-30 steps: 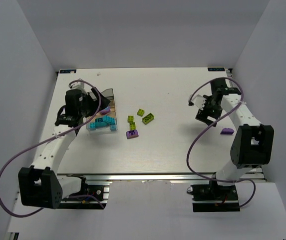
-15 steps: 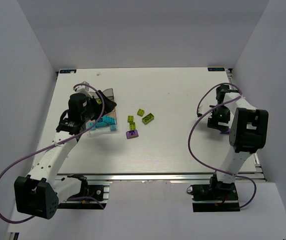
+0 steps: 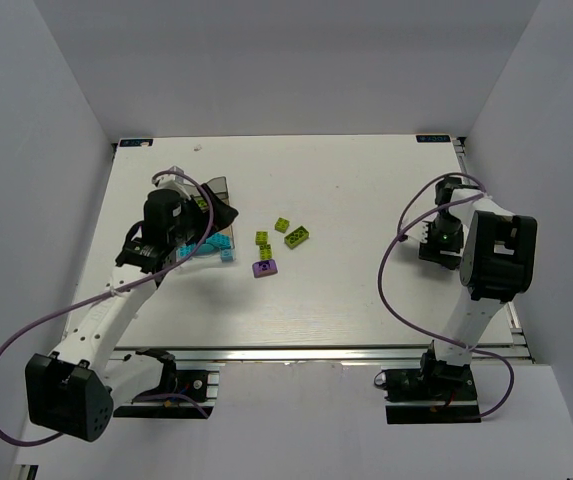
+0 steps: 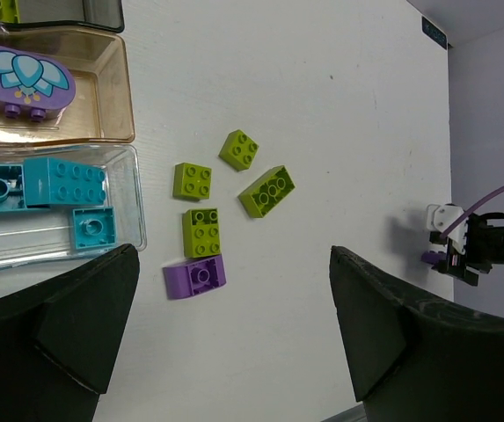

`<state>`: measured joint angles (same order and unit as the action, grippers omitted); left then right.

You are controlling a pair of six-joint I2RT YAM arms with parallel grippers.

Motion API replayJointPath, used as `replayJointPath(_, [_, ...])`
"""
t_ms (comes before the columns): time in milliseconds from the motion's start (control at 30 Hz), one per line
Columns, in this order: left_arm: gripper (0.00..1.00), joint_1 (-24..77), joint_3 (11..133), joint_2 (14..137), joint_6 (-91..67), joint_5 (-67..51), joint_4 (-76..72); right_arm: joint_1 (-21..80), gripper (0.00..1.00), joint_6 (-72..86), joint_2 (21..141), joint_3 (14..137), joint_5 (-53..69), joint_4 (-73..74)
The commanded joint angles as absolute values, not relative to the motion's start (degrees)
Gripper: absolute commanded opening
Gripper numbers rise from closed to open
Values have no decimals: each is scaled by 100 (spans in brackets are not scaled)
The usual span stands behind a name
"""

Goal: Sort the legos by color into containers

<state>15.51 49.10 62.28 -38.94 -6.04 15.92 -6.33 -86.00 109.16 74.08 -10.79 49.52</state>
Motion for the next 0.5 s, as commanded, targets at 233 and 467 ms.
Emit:
replayJointPath(233, [98, 1608, 4904, 5757, -3946, -369, 1740, -650, 38, -8685, 10635, 7136, -906, 5308])
replayJointPath(467, [90, 1617, 5115, 5362, -3955, -141, 2004, -458, 8, -8272, 10328, 7838, 322, 6221])
